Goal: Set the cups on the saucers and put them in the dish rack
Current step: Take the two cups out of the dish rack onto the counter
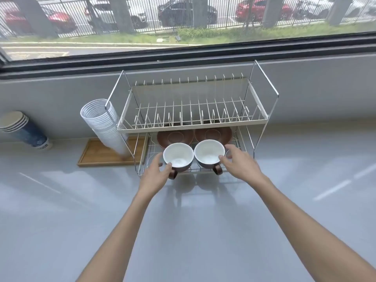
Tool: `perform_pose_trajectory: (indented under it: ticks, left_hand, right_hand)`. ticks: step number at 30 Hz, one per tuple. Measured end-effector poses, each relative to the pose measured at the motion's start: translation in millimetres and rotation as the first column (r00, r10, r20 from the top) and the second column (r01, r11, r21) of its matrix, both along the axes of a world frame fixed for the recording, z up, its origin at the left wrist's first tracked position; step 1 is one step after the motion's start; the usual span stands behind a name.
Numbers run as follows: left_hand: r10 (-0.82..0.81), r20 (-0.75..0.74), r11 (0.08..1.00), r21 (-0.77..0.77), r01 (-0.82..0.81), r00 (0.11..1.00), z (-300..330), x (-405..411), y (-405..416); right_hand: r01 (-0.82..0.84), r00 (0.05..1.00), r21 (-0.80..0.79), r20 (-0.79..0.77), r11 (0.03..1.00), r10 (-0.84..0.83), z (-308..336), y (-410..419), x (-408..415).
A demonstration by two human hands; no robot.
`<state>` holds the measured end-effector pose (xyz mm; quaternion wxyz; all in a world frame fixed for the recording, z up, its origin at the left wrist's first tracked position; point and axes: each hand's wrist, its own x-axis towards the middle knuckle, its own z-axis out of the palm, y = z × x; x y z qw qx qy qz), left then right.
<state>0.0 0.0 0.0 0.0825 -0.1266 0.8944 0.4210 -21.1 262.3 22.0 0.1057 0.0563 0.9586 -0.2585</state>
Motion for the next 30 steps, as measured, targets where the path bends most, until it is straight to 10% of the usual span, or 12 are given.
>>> perform_pose_trajectory:
  ticks: [10, 30]
  left_hand:
    - [0.116, 0.070, 0.966, 0.224, -0.129, 0.991, -13.7, -21.3, 6.8]
    - [0.329, 0.236, 0.808, 0.430, -0.402, 0.915, -28.4, -33.5, 22.4]
  right_hand:
    - [0.216, 0.976, -0.392, 0.102, 0.894, -0.192, -15.5, -11.5, -17.6]
    - [0.402, 0.915, -0.646, 0.283, 0.648, -0.287, -30.9, -26.0, -20.7]
